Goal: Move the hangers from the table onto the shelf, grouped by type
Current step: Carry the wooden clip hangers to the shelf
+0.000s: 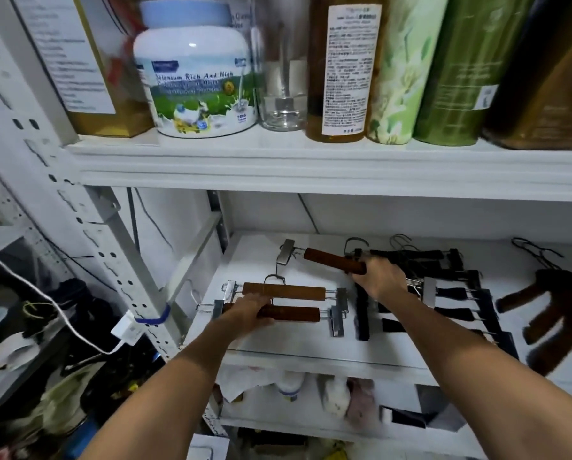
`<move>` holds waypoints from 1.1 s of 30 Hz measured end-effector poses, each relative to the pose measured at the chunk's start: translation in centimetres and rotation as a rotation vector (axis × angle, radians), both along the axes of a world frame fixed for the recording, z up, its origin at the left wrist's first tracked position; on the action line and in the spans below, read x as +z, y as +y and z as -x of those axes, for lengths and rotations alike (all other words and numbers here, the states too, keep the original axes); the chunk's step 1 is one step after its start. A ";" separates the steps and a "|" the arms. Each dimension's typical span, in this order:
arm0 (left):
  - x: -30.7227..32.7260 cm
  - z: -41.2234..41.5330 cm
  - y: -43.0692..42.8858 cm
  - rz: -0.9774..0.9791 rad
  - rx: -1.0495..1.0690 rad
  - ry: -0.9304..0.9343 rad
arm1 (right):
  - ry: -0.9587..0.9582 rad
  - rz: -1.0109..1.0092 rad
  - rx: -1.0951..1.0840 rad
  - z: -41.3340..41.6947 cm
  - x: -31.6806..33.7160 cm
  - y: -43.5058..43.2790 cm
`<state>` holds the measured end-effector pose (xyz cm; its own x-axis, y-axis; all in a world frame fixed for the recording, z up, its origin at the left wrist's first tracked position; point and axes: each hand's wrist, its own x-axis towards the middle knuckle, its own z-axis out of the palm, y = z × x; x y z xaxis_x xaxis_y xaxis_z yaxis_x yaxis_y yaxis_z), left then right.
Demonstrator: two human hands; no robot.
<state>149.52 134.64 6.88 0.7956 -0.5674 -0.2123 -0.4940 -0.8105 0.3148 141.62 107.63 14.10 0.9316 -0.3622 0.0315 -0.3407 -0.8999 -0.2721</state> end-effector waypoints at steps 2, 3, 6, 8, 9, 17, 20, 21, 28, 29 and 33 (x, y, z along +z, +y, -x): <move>-0.7 -0.8 -0.3 -0.021 -0.028 0.011 | 0.019 -0.013 -0.042 0.1 -0.5 0.2; -1.1 -1.1 -0.4 -0.014 -0.038 0.011 | 0.026 -0.016 -0.058 0.2 -0.7 0.3; -1.9 -1.8 -0.8 0.053 -0.081 -0.003 | 0.049 -0.003 -0.092 0.2 -1.4 1.0; -2.2 -2.1 -1.3 0.098 -0.094 -0.022 | 0.050 0.001 -0.105 0.1 -1.7 1.7; -2.5 -2.4 -1.5 0.125 -0.093 -0.022 | 0.047 -0.004 -0.110 0.0 -1.9 2.0; -4.2 -3.0 -1.9 0.142 -0.057 -0.052 | 0.024 -0.019 -0.158 0.5 -2.8 3.4; -4.2 -2.8 -1.8 0.161 -0.039 -0.113 | 0.036 -0.038 -0.147 0.7 -3.2 3.6; -4.1 -2.7 -1.4 0.171 -0.048 -0.144 | 0.042 -0.037 -0.137 0.6 -3.2 3.8; -2.4 -2.0 4.5 0.249 0.040 -0.278 | 0.048 -0.015 -0.062 0.3 -3.5 5.8; -2.0 -2.0 5.4 0.276 0.059 -0.300 | 0.060 -0.006 -0.047 0.3 -3.5 6.2; 0.1 -1.6 7.7 0.382 0.122 -0.364 | 0.098 0.027 0.040 -0.1 -3.8 8.5</move>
<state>151.14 142.39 7.02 0.8444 -0.4487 0.2928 -0.5352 -0.7303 0.4244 141.72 116.13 10.31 0.9442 -0.3253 -0.0511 -0.3285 -0.9199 -0.2144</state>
